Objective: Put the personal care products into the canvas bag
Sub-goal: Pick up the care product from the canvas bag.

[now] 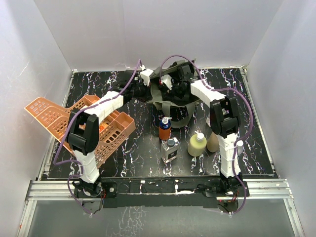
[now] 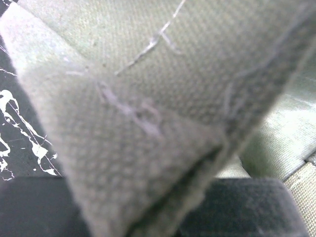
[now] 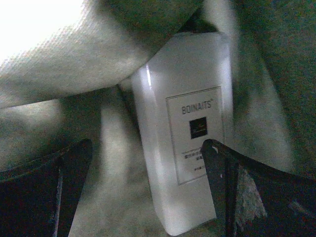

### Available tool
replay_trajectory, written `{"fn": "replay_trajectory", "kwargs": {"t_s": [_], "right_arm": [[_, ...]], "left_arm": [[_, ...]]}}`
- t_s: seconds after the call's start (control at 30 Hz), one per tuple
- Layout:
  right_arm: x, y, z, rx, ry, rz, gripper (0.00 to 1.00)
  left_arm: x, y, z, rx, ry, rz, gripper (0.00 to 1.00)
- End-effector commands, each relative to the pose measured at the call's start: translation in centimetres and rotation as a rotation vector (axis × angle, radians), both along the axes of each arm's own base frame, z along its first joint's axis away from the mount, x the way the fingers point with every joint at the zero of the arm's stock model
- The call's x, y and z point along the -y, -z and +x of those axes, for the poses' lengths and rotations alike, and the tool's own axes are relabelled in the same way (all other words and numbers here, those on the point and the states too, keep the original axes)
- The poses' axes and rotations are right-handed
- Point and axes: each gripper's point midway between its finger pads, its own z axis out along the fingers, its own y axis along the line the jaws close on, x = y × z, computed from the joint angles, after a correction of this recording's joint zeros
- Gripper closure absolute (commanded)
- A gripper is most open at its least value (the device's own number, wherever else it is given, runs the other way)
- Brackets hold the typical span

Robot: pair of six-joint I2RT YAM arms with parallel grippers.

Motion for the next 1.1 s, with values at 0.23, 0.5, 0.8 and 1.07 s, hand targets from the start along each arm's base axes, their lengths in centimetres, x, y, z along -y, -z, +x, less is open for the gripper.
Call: {"fn": "replay_trajectory", "kwargs": {"t_s": [0.23,0.5,0.8,1.07], "right_arm": [[1.5,0.4,4.4,0.186,0.055,-0.110,0.01],[2.0,2.6,5.5,0.257,-0.005,-0.186,0.01],[2.7,8.2,5.3,0.077,-0.081,-0.252,0.00],[3.0,11.7,-0.1,-0.189,-0.212,-0.268,0.06]], "left_arm": [[0.0,-0.1,-2.5,-0.029,0.078,0.010,1.00],[0.1,0.3,-2.8,-0.029,0.102,0.018,1.00],[0.9,0.4,-4.5,-0.018,0.216,0.001,1.00],[1.0,-0.1,-4.7,-0.004,0.237,-0.001,1.00]]}}
